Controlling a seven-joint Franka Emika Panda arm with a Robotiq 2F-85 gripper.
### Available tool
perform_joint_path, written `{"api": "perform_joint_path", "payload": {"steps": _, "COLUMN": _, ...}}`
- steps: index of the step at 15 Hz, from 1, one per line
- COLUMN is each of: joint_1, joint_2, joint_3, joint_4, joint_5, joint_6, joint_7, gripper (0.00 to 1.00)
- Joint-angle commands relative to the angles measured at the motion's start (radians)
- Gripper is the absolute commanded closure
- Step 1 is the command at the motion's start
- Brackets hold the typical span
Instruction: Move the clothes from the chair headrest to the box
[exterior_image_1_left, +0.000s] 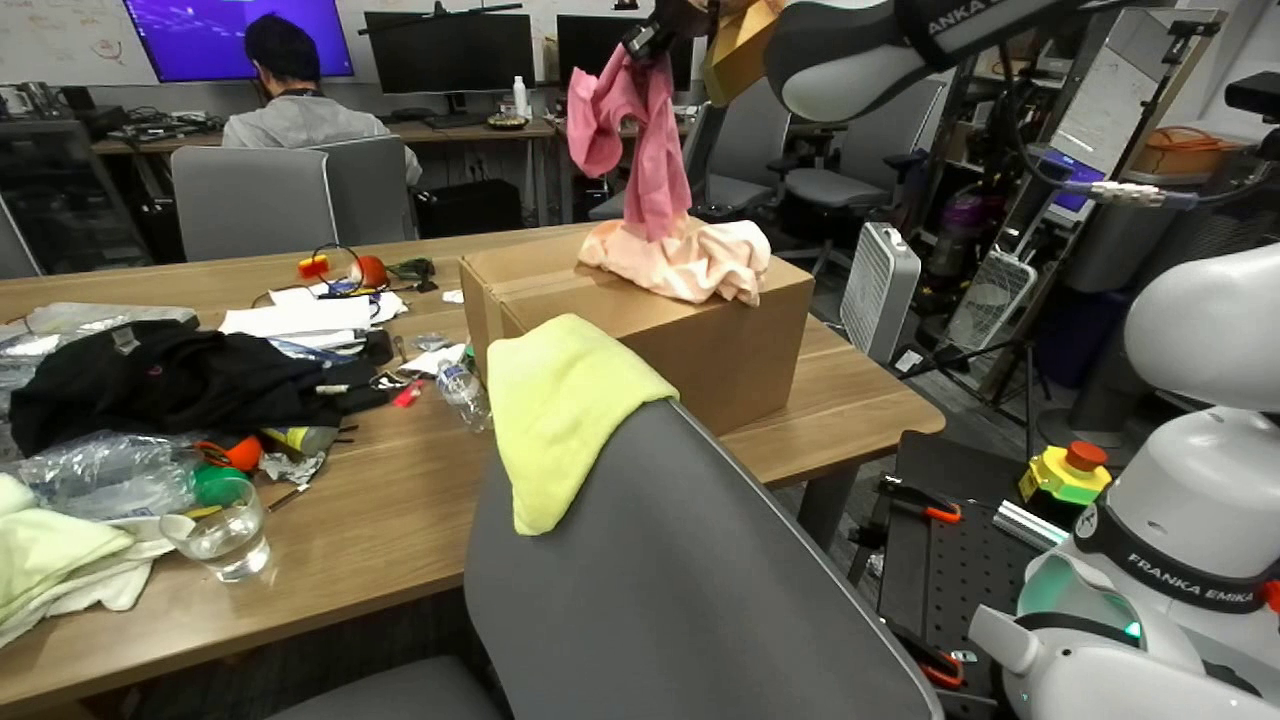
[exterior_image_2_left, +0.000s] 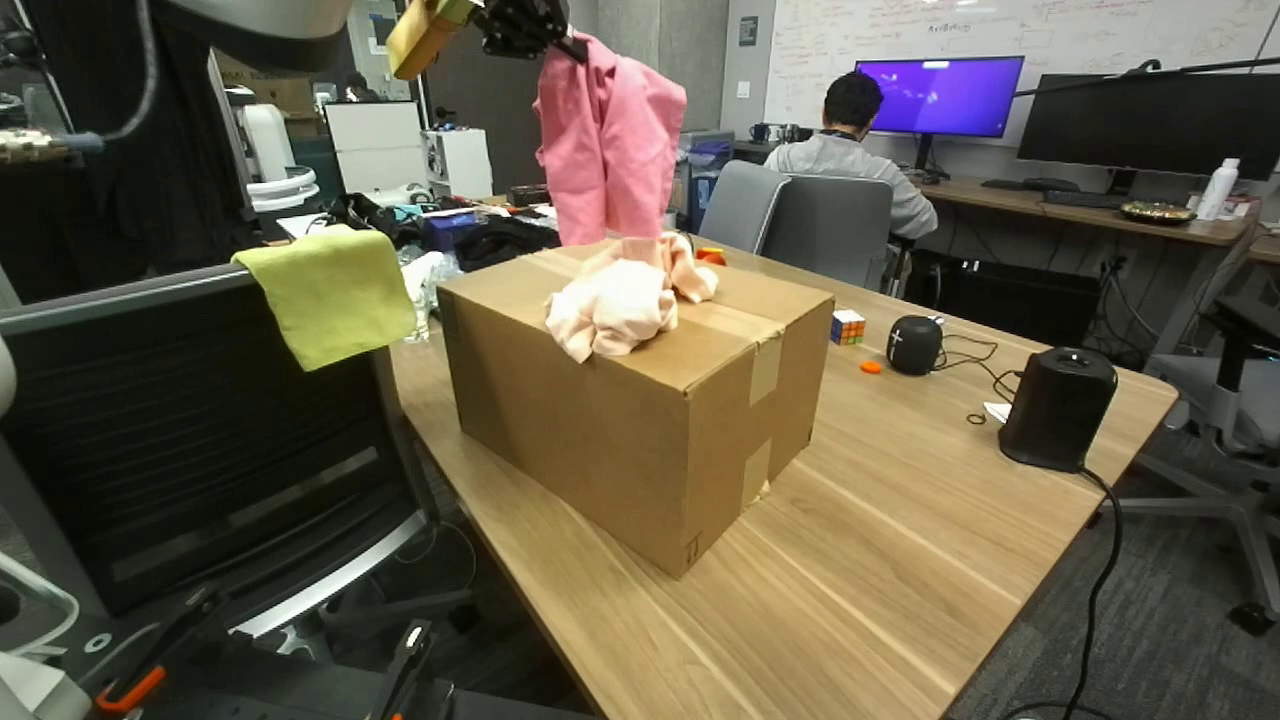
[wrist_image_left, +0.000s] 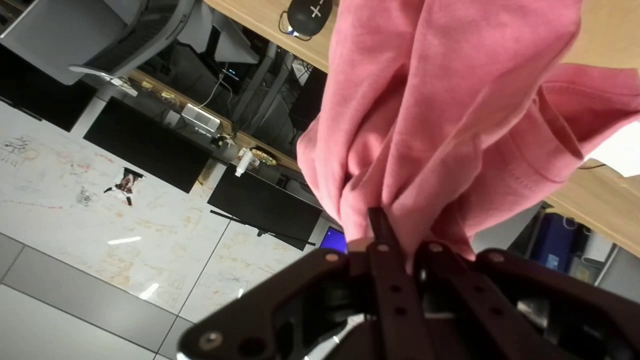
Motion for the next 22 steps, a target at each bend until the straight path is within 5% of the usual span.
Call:
{"api": "perform_joint_path", "payload": {"steps": 1, "joint_1": -0.165, "joint_2": -0.053, "joint_3": 0.126, "joint_4": 0.065, "joint_5": 0.034, "joint_6": 0.001, "joint_7": 0.022, "gripper": 0.79}}
{"api": "perform_joint_path", "payload": {"steps": 2, "joint_1": -0.19, "joint_2": -0.067, "joint_3": 0.148, "joint_4": 0.07, "joint_5": 0.052, "joint_6": -0.001, "joint_7": 0.017, "gripper": 0.64}}
{"api": "perform_joint_path", "payload": {"steps": 7, "joint_1": -0.276, "joint_2": -0.119, "joint_3": 0.219, "joint_4": 0.097, "joint_5": 0.131, "joint_6": -0.01, "joint_7": -0.047, "gripper": 0.27}}
{"api": "perform_joint_path", "payload": {"steps": 11, "joint_1": -0.25, "joint_2": -0.121, "joint_3": 0.216, "joint_4": 0.087, "joint_5": 0.163, "joint_6": -0.024, "joint_7": -0.17, "gripper": 0.0}}
{"api": "perform_joint_path", "payload": {"steps": 17, "joint_1": 0.039, "joint_2": -0.006, "joint_3": 0.056, "joint_4": -0.038, "joint_5": 0.131, "joint_6": -0.072, "joint_7": -0.456, "gripper": 0.0}}
{"api": "perform_joint_path", "payload": {"steps": 22, "joint_1": 0.384, "joint_2": 0.118, "joint_3": -0.187, "joint_4": -0.077, "joint_5": 0.14, "joint_6": -0.226, "joint_7": -0.669, "gripper": 0.0}}
